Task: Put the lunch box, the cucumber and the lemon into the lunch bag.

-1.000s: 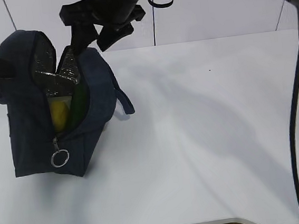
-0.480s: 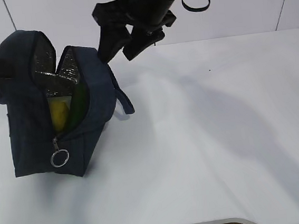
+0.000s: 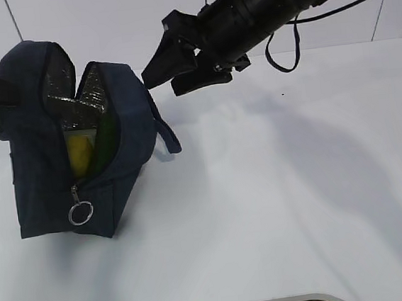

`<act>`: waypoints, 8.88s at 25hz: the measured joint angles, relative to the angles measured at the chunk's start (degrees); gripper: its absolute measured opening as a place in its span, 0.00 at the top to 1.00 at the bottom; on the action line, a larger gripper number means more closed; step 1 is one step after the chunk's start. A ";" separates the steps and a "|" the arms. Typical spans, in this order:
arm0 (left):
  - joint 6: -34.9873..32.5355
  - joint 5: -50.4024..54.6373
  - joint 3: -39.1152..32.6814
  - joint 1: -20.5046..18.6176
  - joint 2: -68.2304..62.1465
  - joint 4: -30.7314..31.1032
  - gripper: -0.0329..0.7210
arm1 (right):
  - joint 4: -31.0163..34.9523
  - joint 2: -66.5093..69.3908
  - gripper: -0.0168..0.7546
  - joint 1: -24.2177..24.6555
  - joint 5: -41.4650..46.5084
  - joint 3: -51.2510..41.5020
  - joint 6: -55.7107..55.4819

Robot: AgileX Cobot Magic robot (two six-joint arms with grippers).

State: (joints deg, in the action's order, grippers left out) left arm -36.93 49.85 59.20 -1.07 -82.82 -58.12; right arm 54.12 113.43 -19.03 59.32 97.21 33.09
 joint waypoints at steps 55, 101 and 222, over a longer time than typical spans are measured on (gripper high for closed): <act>-5.91 3.47 0.00 0.00 -0.02 -6.11 0.95 | 17.13 5.57 0.97 0.00 -3.87 -1.95 9.65; -13.44 -12.50 8.38 26.34 -15.96 -13.91 0.95 | -19.03 -10.12 0.97 4.13 -4.28 -4.36 -7.84; -18.96 -8.97 9.01 26.34 -20.01 -16.69 0.95 | 45.80 -4.28 0.48 -0.14 -13.55 -51.59 98.77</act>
State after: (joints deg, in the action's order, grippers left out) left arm -55.89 40.88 68.21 25.27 -102.83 -74.81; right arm 99.92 109.16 -19.17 45.77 45.62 131.86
